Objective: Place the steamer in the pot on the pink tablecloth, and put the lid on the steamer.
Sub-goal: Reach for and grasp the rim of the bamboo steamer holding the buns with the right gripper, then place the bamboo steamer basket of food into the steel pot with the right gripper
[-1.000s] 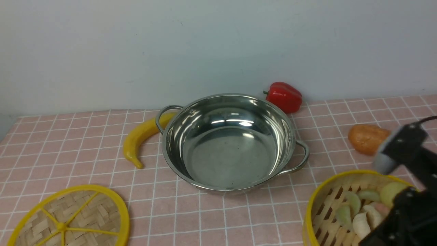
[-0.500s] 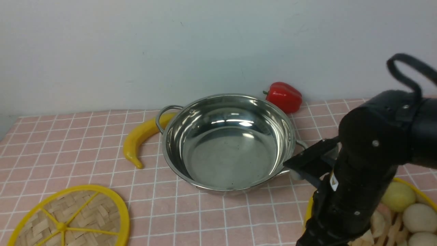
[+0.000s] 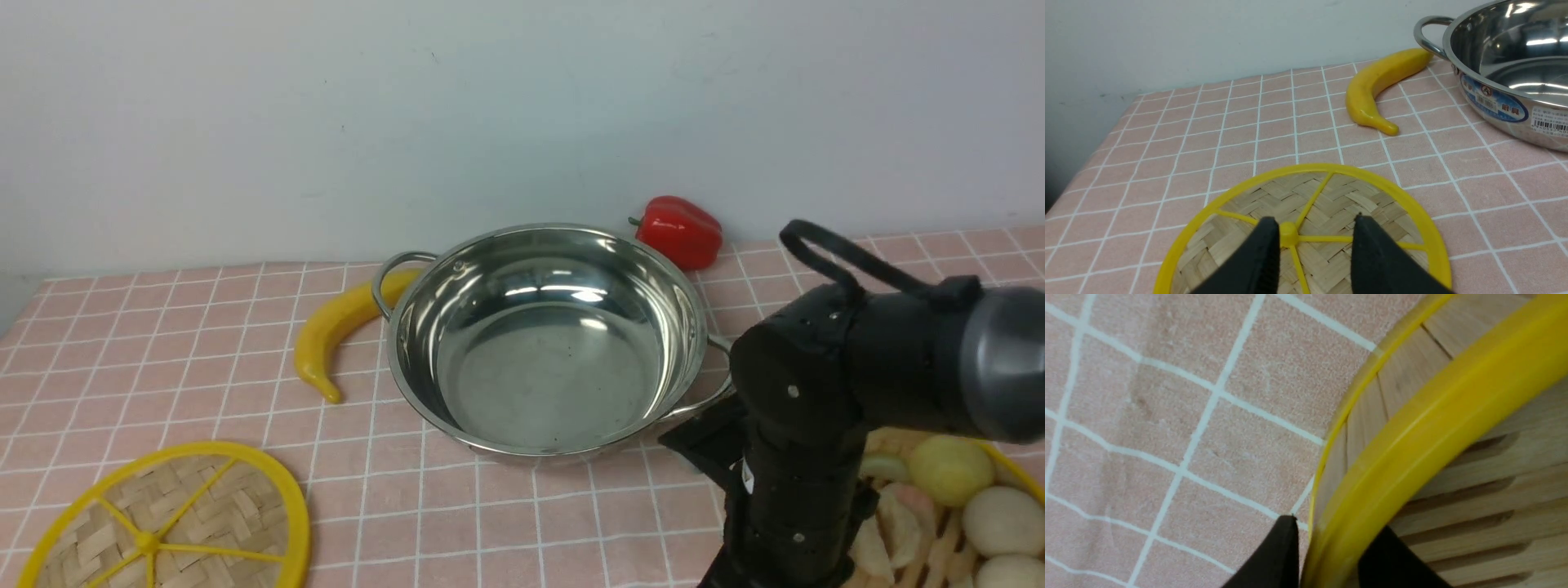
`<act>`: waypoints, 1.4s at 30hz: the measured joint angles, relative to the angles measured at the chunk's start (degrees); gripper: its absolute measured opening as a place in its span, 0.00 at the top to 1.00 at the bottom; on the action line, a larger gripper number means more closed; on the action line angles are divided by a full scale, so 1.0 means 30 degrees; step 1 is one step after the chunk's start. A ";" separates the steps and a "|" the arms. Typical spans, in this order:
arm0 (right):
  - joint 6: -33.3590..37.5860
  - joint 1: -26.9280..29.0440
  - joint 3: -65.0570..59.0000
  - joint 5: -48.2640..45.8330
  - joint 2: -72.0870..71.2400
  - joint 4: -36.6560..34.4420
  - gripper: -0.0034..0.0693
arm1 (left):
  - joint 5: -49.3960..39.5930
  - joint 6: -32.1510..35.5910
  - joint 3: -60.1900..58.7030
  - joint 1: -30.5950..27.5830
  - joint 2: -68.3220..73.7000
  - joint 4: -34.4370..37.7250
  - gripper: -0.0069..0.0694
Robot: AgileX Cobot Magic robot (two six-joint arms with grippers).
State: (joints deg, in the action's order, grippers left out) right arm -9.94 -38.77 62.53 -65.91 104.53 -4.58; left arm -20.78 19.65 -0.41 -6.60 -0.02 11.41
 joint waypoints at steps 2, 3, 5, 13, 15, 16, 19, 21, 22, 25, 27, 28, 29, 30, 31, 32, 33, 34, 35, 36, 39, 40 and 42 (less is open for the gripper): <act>-0.0041 0.0000 0.0037 -0.0148 0.0151 -0.0041 0.73 | 0.0000 0.0000 0.0000 0.0000 0.0000 0.0000 0.59; -0.0041 0.0000 0.0037 -0.0199 0.0129 -0.0105 0.78 | 0.0000 0.0000 0.0000 0.0000 0.0000 0.0000 0.59; -0.0377 0.0000 0.0037 -0.0530 -0.0153 -0.0186 0.88 | 0.0000 0.0000 0.0000 0.0000 0.0000 0.0000 0.59; -0.1517 0.0000 0.0017 -0.0821 -0.3966 0.3552 0.87 | 0.0000 0.0000 0.0000 0.0000 0.0000 0.0000 0.59; -0.1008 0.0000 0.0017 -0.1100 -0.5879 0.4817 0.87 | 0.0000 0.0000 0.0000 0.0000 0.0000 0.0000 0.59; -0.0593 0.0000 0.0076 -0.1232 -0.6569 0.4960 0.87 | 0.0000 0.0000 0.0000 0.0000 0.0000 0.0000 0.59; 0.1118 0.0000 0.0431 -0.1637 -0.7586 0.4448 0.87 | 0.0000 0.0000 0.0000 0.0000 0.0000 0.0000 0.59; 0.3314 0.0000 0.1120 -0.1909 -0.7700 0.3272 0.87 | 0.0000 0.0000 0.0000 0.0000 0.0000 0.0000 0.59; 0.4248 0.0000 0.1479 -0.1954 -0.7534 0.2885 0.87 | 0.0004 0.0000 0.0000 0.0000 0.0000 0.0000 0.59; 0.6230 0.0000 0.2950 -0.2052 -0.6679 0.2160 0.87 | 0.0004 0.0000 0.0000 0.0000 0.0000 0.0000 0.59; 0.6957 -0.0073 0.4331 -0.2052 -0.5812 0.2134 0.87 | 0.0004 0.0000 0.0000 0.0000 0.0000 0.0000 0.59; 0.7101 -0.0070 0.4331 -0.2052 -0.5701 0.2134 0.87 | 0.0004 0.0000 0.0000 0.0000 0.0000 0.0000 0.59; 0.7705 -0.0268 0.5658 -0.2052 -0.4658 0.2183 0.87 | 0.0004 0.0000 0.0000 0.0000 0.0000 0.0000 0.59; 0.8049 -0.0430 0.6405 -0.2052 -0.4014 0.2207 0.87 | 0.0004 0.0000 0.0000 0.0000 0.0000 0.0000 0.59; 0.8342 -0.0585 0.7013 -0.2068 -0.3484 0.2222 0.87 | 0.0004 0.0000 0.0000 0.0000 0.0000 0.0000 0.59; 0.8735 -0.0806 0.7761 -0.2075 -0.2789 0.2240 0.87 | 0.0004 0.0000 0.0000 0.0000 0.0000 0.0000 0.59; 0.9127 -0.1039 0.8370 -0.2056 -0.2080 0.2227 0.87 | 0.0004 0.0000 0.0000 0.0000 0.0000 0.0000 0.59; 0.9283 -0.1093 0.8821 -0.2056 -0.1943 0.2227 0.87 | 0.0004 0.0000 0.0000 0.0000 0.0000 0.0000 0.59; 0.9753 -0.1449 0.9848 -0.2056 -0.0797 0.2209 0.87 | 0.0004 0.0000 0.0000 0.0000 0.0000 0.0000 0.59; 0.9984 -0.1698 1.0402 -0.2056 -0.0247 0.2209 0.87 | 0.0004 0.0000 0.0000 0.0000 0.0000 0.0000 0.59; 1.0596 -0.2382 1.2436 -0.2056 0.1813 0.2689 0.87 | 0.0004 0.0000 0.0000 0.0000 0.0000 0.0000 0.59; 1.0685 -0.2566 1.2979 -0.2056 0.2369 0.2922 0.87 | 0.0004 0.0000 0.0000 0.0000 0.0000 0.0000 0.59; 1.0815 -0.2814 1.3807 -0.2056 0.3230 0.3355 0.87 | 0.0004 0.0000 0.0000 0.0000 0.0000 0.0000 0.59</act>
State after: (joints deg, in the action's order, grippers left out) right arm 22.50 -47.21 103.95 -72.08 114.21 5.49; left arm -20.77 19.65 -0.41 -6.60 -0.02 11.41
